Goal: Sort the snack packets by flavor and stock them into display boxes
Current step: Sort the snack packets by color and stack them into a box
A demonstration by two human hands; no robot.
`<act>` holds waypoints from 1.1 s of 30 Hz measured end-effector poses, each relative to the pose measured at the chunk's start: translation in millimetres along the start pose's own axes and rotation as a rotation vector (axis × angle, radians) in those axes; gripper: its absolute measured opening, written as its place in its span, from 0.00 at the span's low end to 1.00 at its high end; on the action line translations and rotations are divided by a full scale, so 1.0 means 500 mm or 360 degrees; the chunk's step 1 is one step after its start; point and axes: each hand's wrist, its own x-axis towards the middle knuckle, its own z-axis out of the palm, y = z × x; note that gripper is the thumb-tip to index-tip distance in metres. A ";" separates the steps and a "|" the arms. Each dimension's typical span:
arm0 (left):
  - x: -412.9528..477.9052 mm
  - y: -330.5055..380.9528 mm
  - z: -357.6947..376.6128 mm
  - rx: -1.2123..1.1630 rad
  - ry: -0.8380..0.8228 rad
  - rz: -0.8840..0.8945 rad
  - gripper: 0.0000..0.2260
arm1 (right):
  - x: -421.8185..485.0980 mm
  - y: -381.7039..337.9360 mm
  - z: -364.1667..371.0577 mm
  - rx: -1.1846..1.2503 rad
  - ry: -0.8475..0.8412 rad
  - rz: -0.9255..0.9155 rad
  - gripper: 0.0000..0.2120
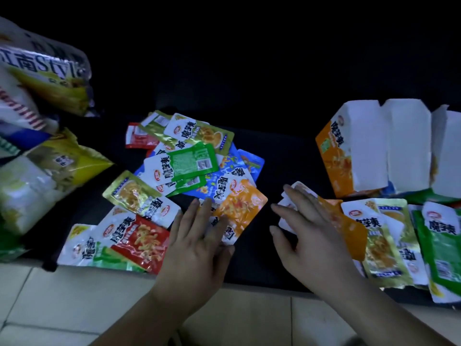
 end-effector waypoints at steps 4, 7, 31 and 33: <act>-0.009 -0.029 -0.027 0.0069 0.0063 -0.0176 0.23 | 0.021 -0.056 0.025 0.0278 -0.0320 -0.0007 0.26; -0.026 -0.060 -0.045 0.0111 0.0090 -0.0252 0.28 | 0.035 -0.071 0.053 0.0116 -0.0539 -0.0069 0.28; 0.074 -0.029 -0.088 -0.0221 -0.0308 -0.0913 0.31 | 0.063 -0.062 0.076 -0.0353 -0.0353 -0.0095 0.32; 0.073 -0.013 -0.076 -0.0128 -0.0370 -0.0851 0.29 | 0.067 -0.058 0.069 -0.0296 -0.0363 -0.0084 0.32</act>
